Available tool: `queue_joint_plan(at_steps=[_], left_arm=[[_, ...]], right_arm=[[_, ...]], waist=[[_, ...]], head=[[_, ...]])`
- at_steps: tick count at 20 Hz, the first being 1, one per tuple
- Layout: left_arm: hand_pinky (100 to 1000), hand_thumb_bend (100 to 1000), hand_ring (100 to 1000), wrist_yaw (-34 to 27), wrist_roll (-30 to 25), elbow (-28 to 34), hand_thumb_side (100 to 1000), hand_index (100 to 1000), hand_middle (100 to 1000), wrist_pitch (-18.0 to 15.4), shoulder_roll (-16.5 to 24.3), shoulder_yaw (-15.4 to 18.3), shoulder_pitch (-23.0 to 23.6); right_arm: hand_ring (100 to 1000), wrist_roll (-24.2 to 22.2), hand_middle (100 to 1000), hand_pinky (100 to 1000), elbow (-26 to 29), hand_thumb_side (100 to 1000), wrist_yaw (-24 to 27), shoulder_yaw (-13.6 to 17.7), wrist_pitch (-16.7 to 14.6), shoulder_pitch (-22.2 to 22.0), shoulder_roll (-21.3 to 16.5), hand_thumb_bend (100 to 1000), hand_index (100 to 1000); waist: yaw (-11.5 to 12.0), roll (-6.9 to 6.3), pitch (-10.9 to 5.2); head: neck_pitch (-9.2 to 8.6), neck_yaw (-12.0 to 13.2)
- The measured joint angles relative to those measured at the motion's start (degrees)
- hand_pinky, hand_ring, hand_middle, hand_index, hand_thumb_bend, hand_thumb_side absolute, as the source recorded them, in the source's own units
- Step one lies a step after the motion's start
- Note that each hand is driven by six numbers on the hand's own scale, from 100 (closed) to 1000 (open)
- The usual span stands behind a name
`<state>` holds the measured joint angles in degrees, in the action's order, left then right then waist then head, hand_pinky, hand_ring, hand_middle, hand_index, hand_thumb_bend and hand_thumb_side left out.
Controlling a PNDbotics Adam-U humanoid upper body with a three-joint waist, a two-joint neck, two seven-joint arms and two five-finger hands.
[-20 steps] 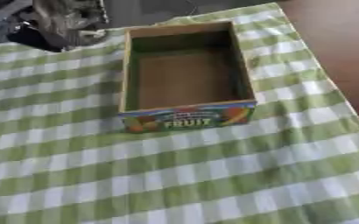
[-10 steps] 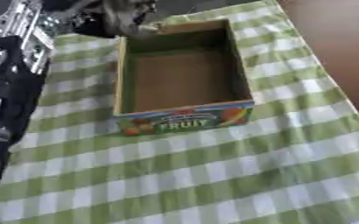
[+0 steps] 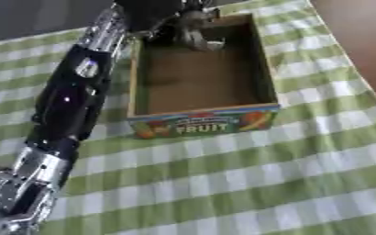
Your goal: Pick up objects on the table and place them in the box.
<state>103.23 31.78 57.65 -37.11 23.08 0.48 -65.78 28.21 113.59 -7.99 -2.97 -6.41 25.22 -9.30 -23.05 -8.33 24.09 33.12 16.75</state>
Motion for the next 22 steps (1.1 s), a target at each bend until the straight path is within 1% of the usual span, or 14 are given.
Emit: queue_joint_plan(at_steps=[4,5,7,8,9,10,11,14,16,17,18,19,20,22], left_arm=[[643,100,623,4.2,1.6,-1.3,110,551,490,1.6,0.0,0.3,0.2],[659,100,635,5.0,1.7,-1.3,107,570,498,1.7,0.0,0.3,0.2],[687,100,660,6.8,1.5,-1.3,100,649,515,1.5,0.0,0.3,0.2],[702,134,671,7.8,1.2,-1.2,100,672,521,1.2,0.0,0.1,0.3],[729,254,692,8.9,0.9,-1.2,100,732,534,0.9,0.0,0.1,0.5],[750,349,708,9.9,0.5,-1.0,100,769,543,0.5,0.0,0.0,0.6],[770,488,725,10.9,0.1,-0.9,116,809,555,0.1,0.0,-0.2,0.7],[808,697,760,13.6,-1.0,-0.1,432,849,575,-1.0,0.0,-0.3,0.7],[812,709,764,14.4,-1.2,0.7,508,842,575,-1.2,0.0,-0.3,0.7],[813,717,764,14.5,-1.2,1.1,516,843,575,-1.2,0.0,-0.3,0.8],[819,771,768,14.5,-1.2,1.5,563,842,573,-1.2,0.0,-0.4,0.8],[822,787,769,14.5,-1.2,2.0,576,844,573,-1.2,0.0,-0.6,0.9],[836,852,778,14.4,-1.2,2.5,623,853,577,-1.2,0.0,-0.8,1.1],[855,938,791,14.4,-1.0,3.5,657,861,583,-1.0,0.0,-1.1,1.5]], right_arm=[[841,-0.3,641,900,0.0,723,0.1,-0.2,0.1,0.0,0.0,100,807],[841,-0.3,641,900,0.0,723,0.1,-0.3,0.1,0.0,0.0,100,806],[841,-0.3,641,901,0.0,723,0.1,-0.3,0.1,0.0,0.0,100,806],[841,-0.3,641,901,0.0,723,0.1,-0.3,0.1,0.0,0.1,100,806],[841,-0.3,641,901,0.0,724,0.1,-0.3,0.2,0.0,0.1,100,806],[841,-0.4,641,901,0.0,724,0.1,-0.3,0.2,0.0,0.1,100,807],[842,-0.4,641,902,0.0,724,0.1,-0.3,0.2,-0.1,0.2,100,806],[842,-0.4,641,902,0.0,724,0.2,-0.3,0.3,-0.1,0.3,100,807],[842,-0.5,641,902,0.0,724,0.2,-0.3,0.3,-0.2,0.4,100,807],[842,-0.5,641,902,0.0,724,0.3,-0.3,0.3,-0.3,0.4,100,807],[842,-0.5,641,903,0.0,725,0.3,-0.3,0.3,-0.4,0.4,100,807],[842,-0.5,641,903,0.0,725,0.3,-0.3,0.4,-0.5,0.4,100,807],[842,-0.5,640,903,0.0,724,0.3,-0.3,0.4,-0.5,0.4,100,807],[843,-0.6,641,903,0.0,725,0.3,-0.3,0.4,-0.5,0.4,100,807]], waist=[[0.1,0.00,0.10],[0.2,0.00,0.12],[0.2,0.00,0.19],[0.2,0.00,0.20],[0.2,0.00,0.21],[0.2,0.00,0.21],[0.2,0.00,0.21],[0.3,0.02,0.21],[0.4,0.02,0.20],[0.4,0.02,0.20],[0.5,0.02,0.20],[0.6,0.04,0.20],[0.6,0.07,0.19],[0.8,0.22,0.19]], head=[[-0.08,0.0],[-0.14,-0.1],[-0.25,-0.4],[-0.27,-0.5],[-0.28,-0.6],[-0.28,-0.7],[-0.29,-0.8],[-0.30,-0.9],[-0.30,-1.1],[-0.30,-1.2],[-0.30,-1.3],[-0.30,-1.3],[-0.30,-1.4],[-0.30,-1.5]])
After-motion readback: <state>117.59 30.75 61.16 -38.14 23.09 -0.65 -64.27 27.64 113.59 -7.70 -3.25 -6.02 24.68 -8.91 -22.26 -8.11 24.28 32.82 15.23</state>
